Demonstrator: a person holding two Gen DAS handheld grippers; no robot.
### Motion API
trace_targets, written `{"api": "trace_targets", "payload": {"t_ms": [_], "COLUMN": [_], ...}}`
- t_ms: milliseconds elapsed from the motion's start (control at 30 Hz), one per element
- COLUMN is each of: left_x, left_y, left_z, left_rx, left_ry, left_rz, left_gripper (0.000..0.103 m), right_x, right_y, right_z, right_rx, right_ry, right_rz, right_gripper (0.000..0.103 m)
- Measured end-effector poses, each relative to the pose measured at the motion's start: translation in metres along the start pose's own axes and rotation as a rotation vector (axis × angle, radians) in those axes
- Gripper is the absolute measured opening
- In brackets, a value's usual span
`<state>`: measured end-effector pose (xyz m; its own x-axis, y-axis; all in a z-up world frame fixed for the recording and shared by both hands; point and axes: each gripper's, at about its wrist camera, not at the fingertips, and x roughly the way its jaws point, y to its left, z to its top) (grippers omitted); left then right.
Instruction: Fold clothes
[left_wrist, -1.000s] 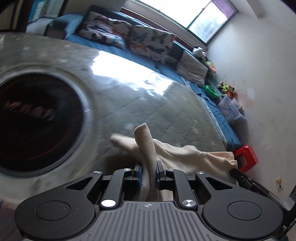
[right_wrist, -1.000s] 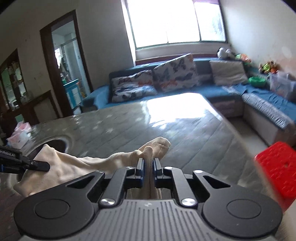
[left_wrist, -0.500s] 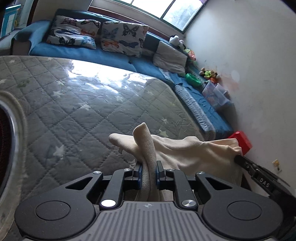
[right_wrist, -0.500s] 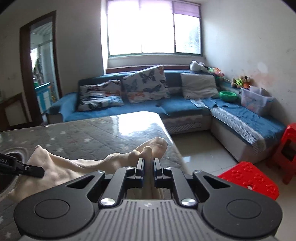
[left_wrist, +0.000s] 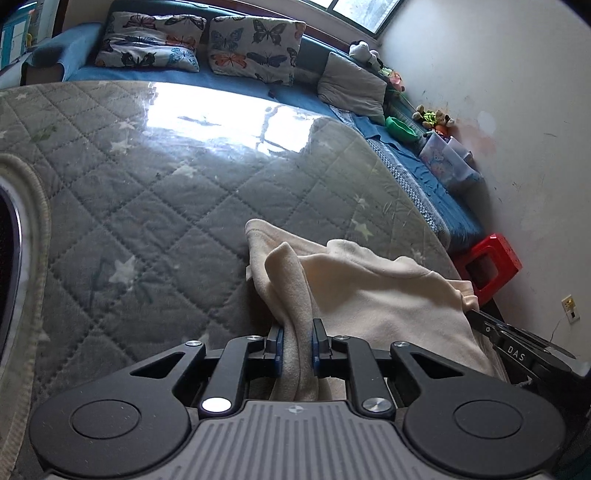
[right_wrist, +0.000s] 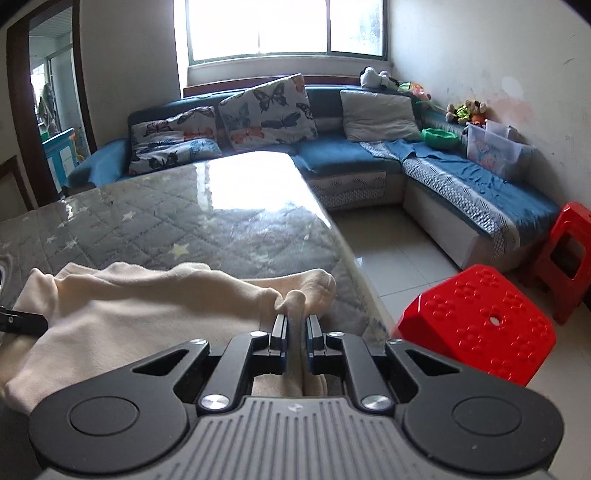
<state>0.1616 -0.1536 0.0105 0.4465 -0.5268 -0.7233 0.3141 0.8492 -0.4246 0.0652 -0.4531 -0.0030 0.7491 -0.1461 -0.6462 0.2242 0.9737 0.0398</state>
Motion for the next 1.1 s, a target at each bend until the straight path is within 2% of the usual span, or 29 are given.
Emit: {"api": "trace_targets", "payload": {"t_ms": [233,367,467,667,767,833,900,1000,1100], "left_x": [-0.013,-0.019,-0.022,-0.022,-0.016,-0.01,-0.007,-0.011,-0.02], "left_y": [0.007,0.011,0.012,0.011,0.008,0.008,0.009,0.008,0.007], "left_z": [-0.007,-0.006,-0.004,0.007,0.01,0.012,0.01,0.005,-0.001], "left_rx": [0.006,0.004,-0.002,-0.009,0.002,0.006,0.012,0.028,0.051], "left_ry": [0.016,0.017,0.009,-0.016,-0.018,-0.015,-0.02,-0.026,-0.039], "left_rz": [0.004,0.025,0.044,0.062,0.073,0.087,0.097,0.1,0.107], "left_gripper": [0.017,0.025,0.031,0.034,0.035,0.035,0.035,0.036,0.044], "right_x": [-0.009,-0.019,-0.02,0.001,0.007,0.0,-0.01,-0.026,-0.04], "right_y": [0.003,0.008,0.015,0.024,0.027,0.026,0.024,0.019,0.012], "right_z": [-0.004,0.001,0.005,0.005,0.004,0.004,0.001,-0.006,-0.017], "right_rx": [-0.001,0.005,-0.002,-0.015,-0.012,-0.007,-0.007,-0.014,-0.003], "right_ry": [-0.015,-0.059,-0.064,-0.02,-0.007,-0.021,-0.03,-0.04,-0.041], "right_rz": [0.017,0.027,0.071,0.084,0.083,0.089,0.087,0.076,0.056], "right_gripper": [0.011,0.014,0.014,0.015,0.019,0.021,0.029,0.034,0.043]}}
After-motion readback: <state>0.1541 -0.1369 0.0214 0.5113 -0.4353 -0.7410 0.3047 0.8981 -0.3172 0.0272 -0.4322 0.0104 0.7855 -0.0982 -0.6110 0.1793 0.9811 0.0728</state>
